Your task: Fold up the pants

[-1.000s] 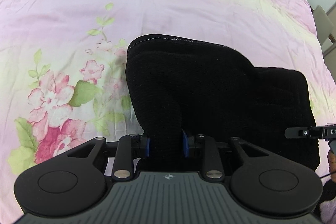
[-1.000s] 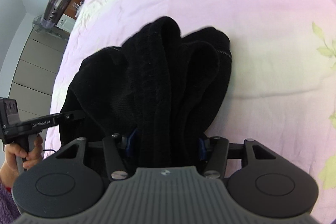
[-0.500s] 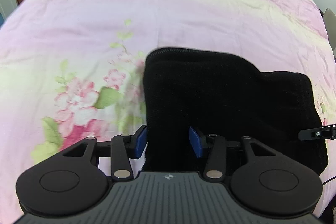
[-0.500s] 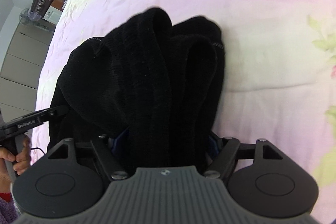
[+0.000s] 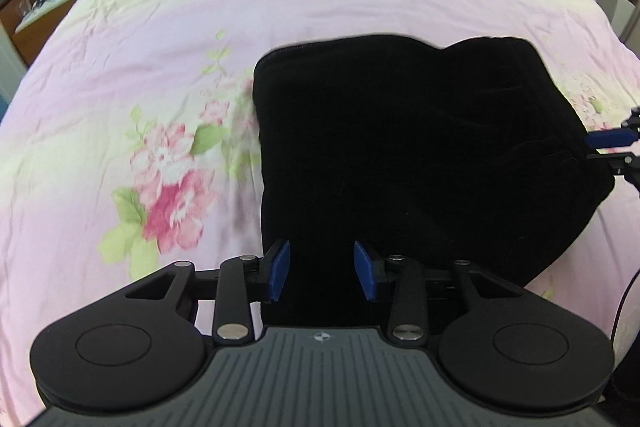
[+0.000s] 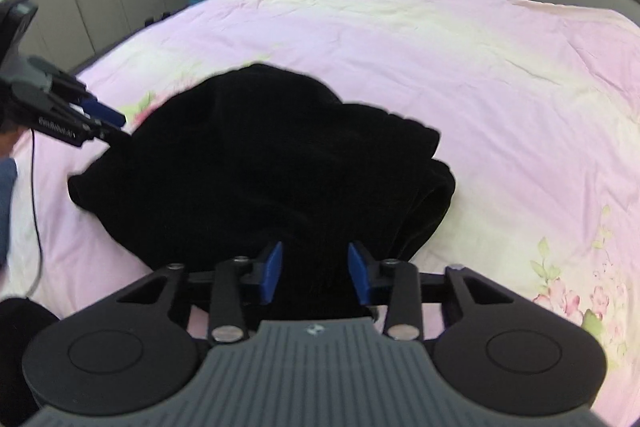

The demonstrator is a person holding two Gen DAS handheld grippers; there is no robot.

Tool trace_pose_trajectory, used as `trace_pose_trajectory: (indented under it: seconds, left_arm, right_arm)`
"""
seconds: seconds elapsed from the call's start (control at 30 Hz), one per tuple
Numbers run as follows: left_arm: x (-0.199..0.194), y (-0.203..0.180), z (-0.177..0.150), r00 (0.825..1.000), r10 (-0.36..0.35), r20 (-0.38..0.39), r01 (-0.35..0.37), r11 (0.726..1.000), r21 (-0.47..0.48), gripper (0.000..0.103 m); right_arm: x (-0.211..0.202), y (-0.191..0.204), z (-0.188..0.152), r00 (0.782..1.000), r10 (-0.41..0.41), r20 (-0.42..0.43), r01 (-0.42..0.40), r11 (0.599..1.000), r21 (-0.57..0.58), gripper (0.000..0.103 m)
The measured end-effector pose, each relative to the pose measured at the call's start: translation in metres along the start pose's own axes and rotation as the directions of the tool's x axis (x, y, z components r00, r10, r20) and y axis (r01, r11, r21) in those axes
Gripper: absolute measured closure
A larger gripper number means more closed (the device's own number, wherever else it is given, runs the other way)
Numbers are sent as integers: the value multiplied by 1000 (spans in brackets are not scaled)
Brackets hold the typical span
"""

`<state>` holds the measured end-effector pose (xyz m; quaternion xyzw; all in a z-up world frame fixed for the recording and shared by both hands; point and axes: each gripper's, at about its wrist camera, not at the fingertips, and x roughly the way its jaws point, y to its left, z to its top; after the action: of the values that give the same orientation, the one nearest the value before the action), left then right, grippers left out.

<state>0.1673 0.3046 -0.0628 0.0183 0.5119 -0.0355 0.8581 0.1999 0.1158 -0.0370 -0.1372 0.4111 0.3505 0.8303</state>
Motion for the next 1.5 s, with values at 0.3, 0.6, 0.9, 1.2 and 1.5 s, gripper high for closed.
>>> trace_pose_trajectory:
  seconds: [0.3,0.6,0.9,1.2,1.5]
  left_arm:
    - [43,5,-6,997,20,-73,-27,996,-88,56]
    - [-50,-11,5,992,118,49,-118,993,-1,55]
    - [-189,-71,-17,899,263,351,-285,958,11,35]
    - [-227,-153,-67,806,296,512,-291,952,-91,18]
    - [-223,-193,-114,772,381,509,-318,925,-210,8]
  right_arm:
    - [28,-5,-28,1000,-18,-1,18,996,85,78]
    - [-20,3,0,997,-49,55,44,995,88,55]
    - [-133,38,1,956,-55,289,25,994,107,18]
    - [-211,89,-49,878,-126,462,86,991,106,5]
    - [-238,114,-109,837,-230,497,119,962,244,5]
